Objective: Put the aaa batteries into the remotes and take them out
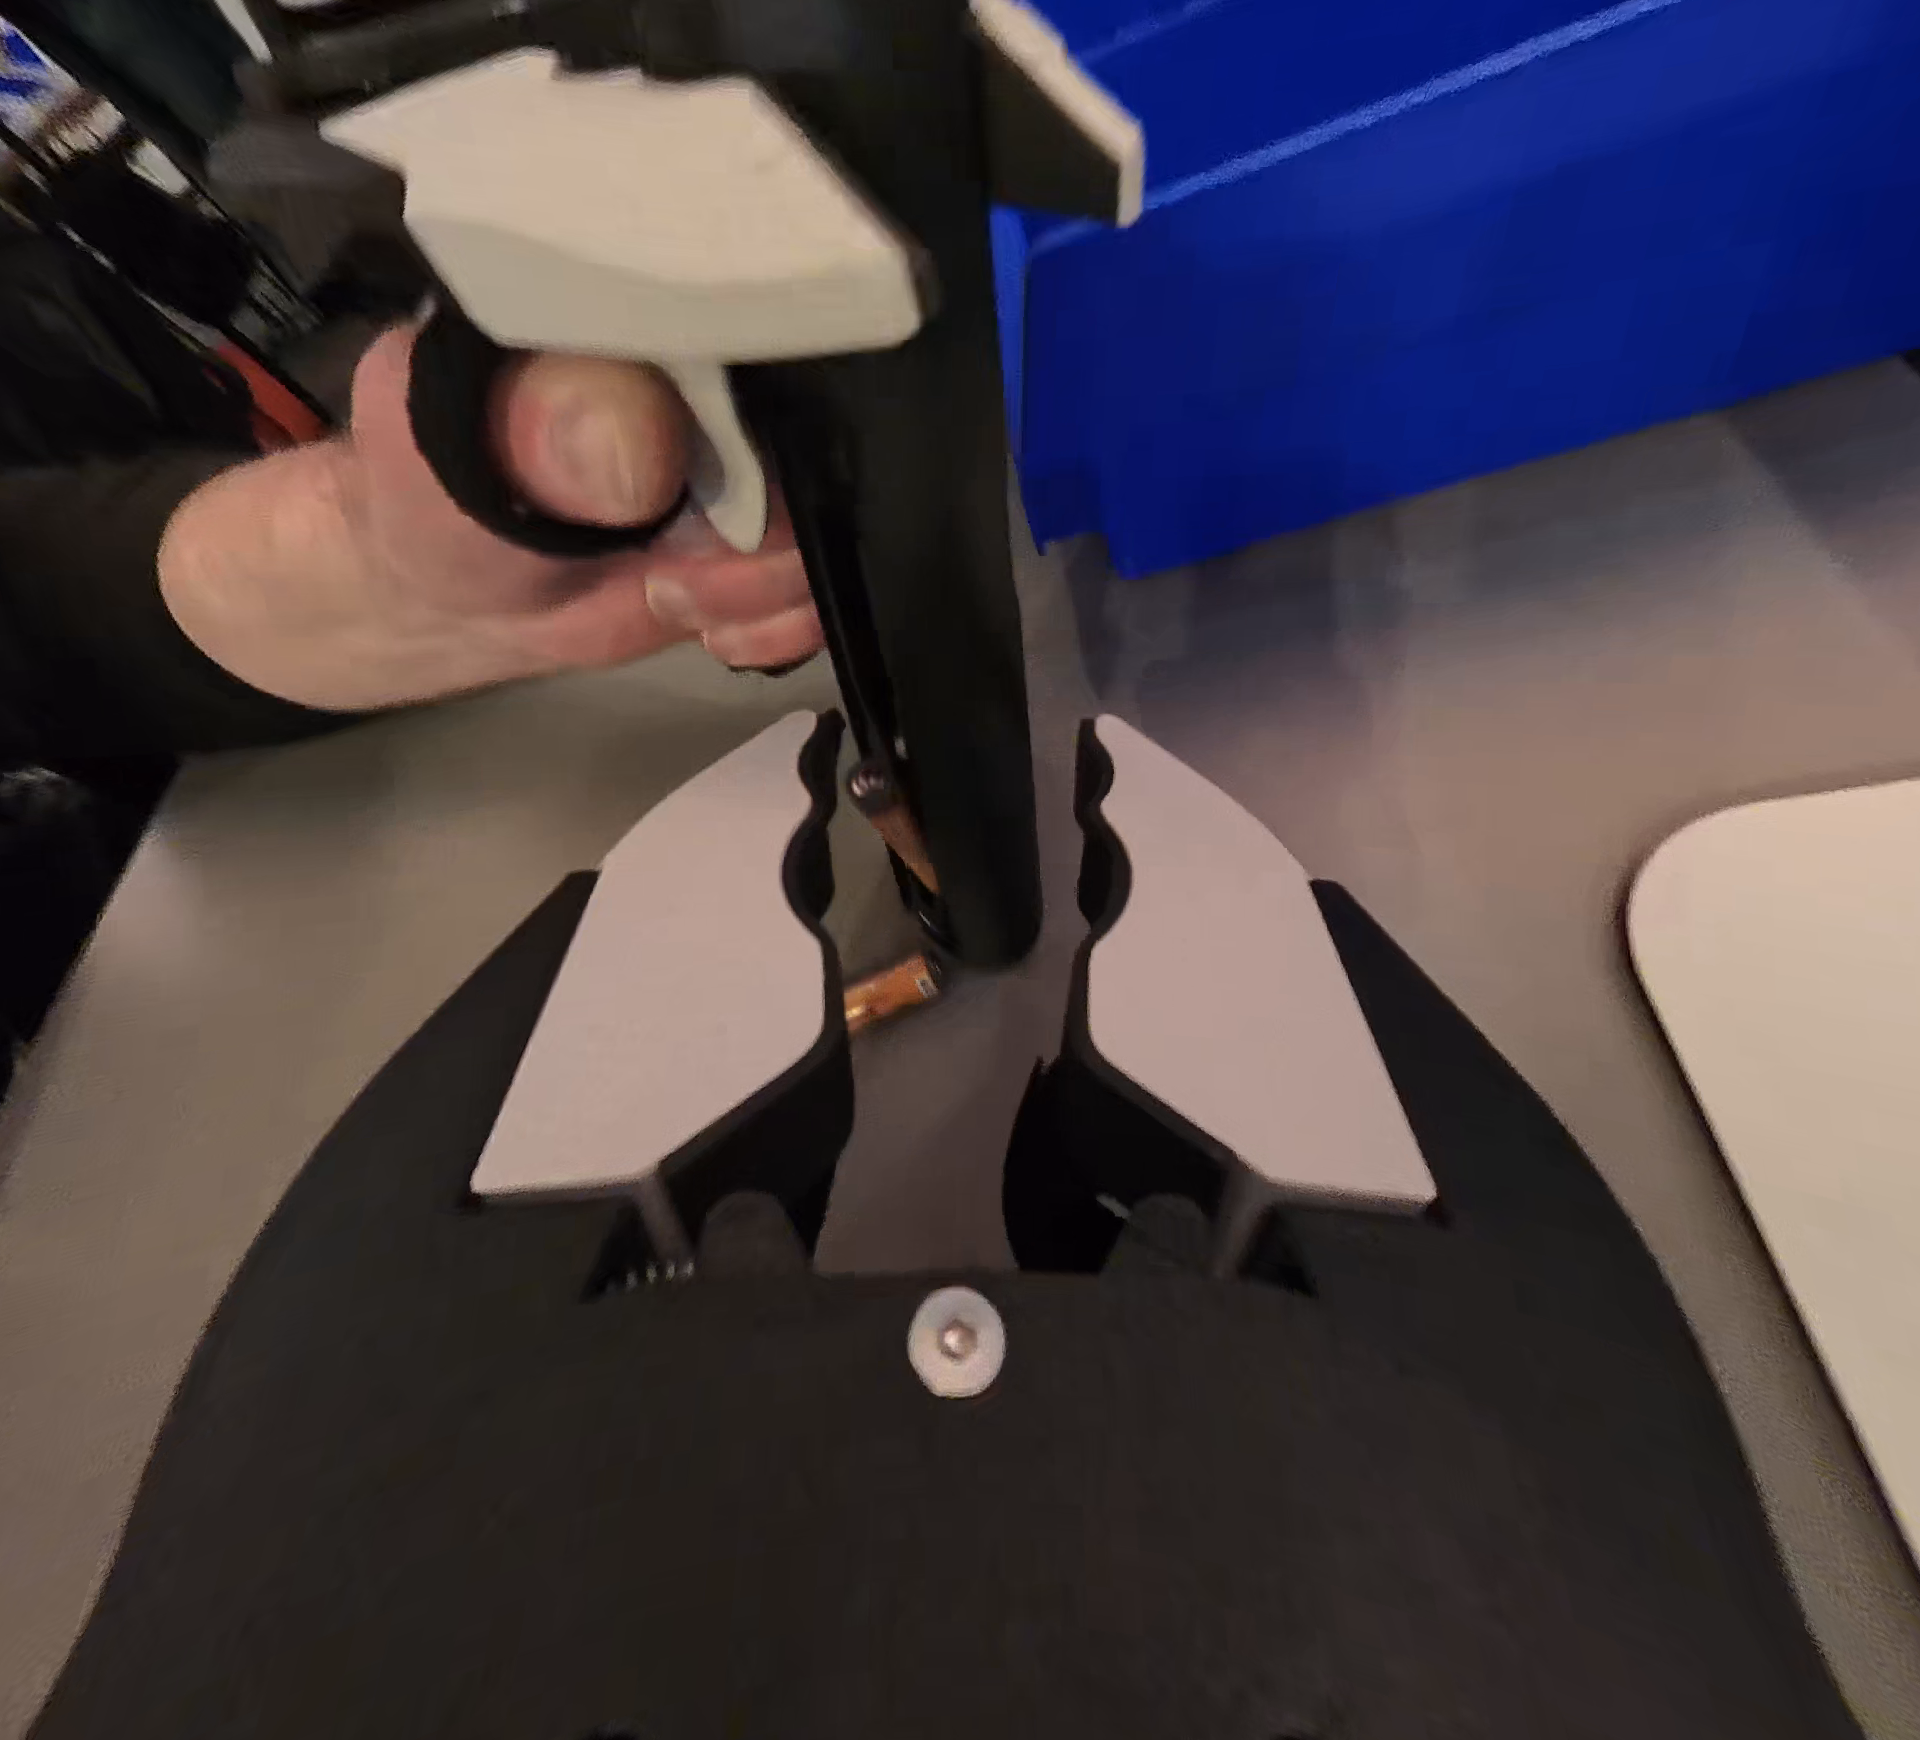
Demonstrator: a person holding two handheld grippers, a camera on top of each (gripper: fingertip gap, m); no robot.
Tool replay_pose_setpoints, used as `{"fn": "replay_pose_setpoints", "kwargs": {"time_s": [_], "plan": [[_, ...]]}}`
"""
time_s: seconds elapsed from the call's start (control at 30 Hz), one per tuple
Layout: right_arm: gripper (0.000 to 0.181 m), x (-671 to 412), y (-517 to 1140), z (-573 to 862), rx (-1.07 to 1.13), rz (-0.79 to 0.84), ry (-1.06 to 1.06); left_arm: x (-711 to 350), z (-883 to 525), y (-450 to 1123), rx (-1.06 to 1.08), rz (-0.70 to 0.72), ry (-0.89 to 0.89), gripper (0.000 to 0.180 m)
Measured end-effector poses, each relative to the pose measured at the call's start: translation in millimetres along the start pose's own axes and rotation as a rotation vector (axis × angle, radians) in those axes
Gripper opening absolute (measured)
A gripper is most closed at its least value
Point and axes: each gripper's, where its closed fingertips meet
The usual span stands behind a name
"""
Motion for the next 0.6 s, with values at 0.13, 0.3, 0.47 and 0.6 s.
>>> {"fn": "replay_pose_setpoints", "kwargs": {"time_s": [0.13,0.3,0.47,0.6], "plan": [[0.032,9.5,6.5,-2.8,-0.062,-0.039,0.037,0.0,3.4,-0.3,0.010,-0.004,0.009,0.024],[0.045,20.5,7.6,-8.8,-0.033,-0.120,-0.017,-0.2,5.1,-1.2,0.022,-0.002,0.017,0.025],[0.055,41.5,3.4,-14.6,-0.012,-0.266,-0.066,-8.8,-0.7,-12.8,0.030,0.090,-0.016,0.024],[0.055,45.3,-10.5,-13.2,0.025,-0.274,-0.065,-17.8,-8.5,-27.7,0.033,0.157,-0.076,0.024]]}}
Point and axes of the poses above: each gripper's, where its closed fingertips meet, y out along the fingers, x out of its underside, z = x × y across the jaws, and after that the axes turned 9 degrees about -z, right-handed
